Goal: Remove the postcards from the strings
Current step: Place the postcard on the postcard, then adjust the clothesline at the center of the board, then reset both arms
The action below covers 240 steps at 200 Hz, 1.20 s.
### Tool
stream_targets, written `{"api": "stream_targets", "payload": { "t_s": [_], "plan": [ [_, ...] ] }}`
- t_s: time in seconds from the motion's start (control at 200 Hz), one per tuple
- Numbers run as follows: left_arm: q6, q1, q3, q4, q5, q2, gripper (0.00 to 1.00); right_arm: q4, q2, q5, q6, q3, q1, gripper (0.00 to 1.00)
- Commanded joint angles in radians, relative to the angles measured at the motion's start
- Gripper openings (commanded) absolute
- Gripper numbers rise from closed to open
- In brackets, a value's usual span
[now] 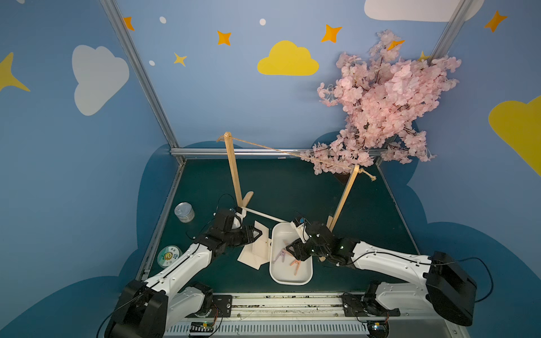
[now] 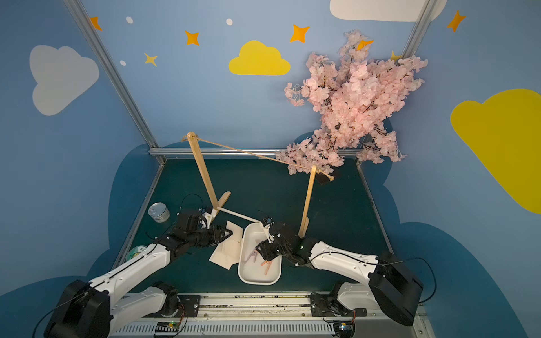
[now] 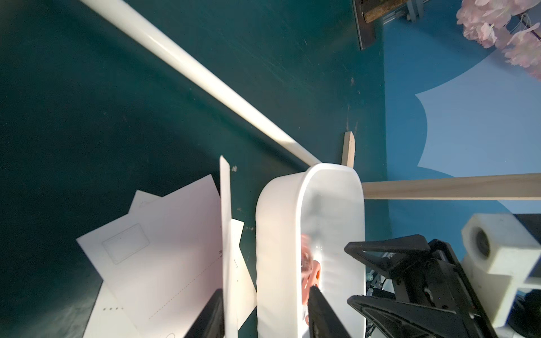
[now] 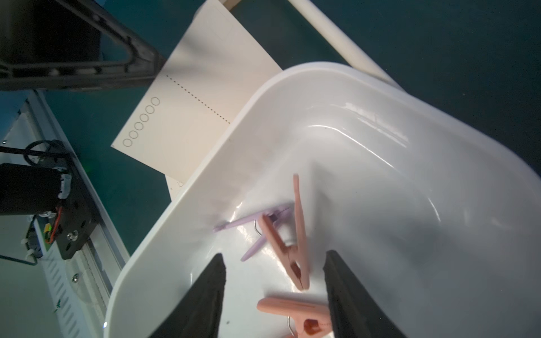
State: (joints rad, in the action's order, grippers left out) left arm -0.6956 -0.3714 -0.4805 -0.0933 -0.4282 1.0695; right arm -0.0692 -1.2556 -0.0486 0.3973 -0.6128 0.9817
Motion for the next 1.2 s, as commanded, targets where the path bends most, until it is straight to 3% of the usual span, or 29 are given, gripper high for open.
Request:
{"api": "stream_targets", "payload": {
  "t_s": [0.0, 0.25, 0.501, 0.721, 0.836, 0.966, 1.197],
  "plan": [
    [0.029, -0.002, -0.014, -0.064, 0.055, -0.078, 0.49, -0.109, 0.069, 0.085, 0.009, -0.041, -0.002, 0.61],
    [0.051, -0.002, -0.033, -0.185, 0.188, -0.264, 0.61, -0.369, 0.23, 0.259, 0.121, -0.148, -0.038, 0.66],
    [0.072, -0.001, -0.018, -0.166, 0.311, -0.397, 0.7, -0.672, 0.364, 0.311, 0.287, -0.173, -0.145, 0.65],
    [0.094, 0.002, -0.035, -0.153, 0.332, -0.349, 0.71, -0.811, 0.413, 0.264, 0.387, -0.151, -0.278, 0.61],
    [0.099, 0.003, -0.048, -0.146, 0.336, -0.307, 0.71, -0.772, 0.437, 0.175, 0.402, -0.129, -0.334, 0.58],
    [0.114, 0.007, -0.059, -0.136, 0.341, -0.276, 0.72, -0.808, 0.426, 0.166, 0.414, -0.11, -0.378, 0.6],
    [0.146, 0.045, -0.089, -0.125, 0.371, -0.233, 0.76, -0.768, 0.386, 0.141, 0.287, -0.141, -0.559, 0.63]
  ]
}}
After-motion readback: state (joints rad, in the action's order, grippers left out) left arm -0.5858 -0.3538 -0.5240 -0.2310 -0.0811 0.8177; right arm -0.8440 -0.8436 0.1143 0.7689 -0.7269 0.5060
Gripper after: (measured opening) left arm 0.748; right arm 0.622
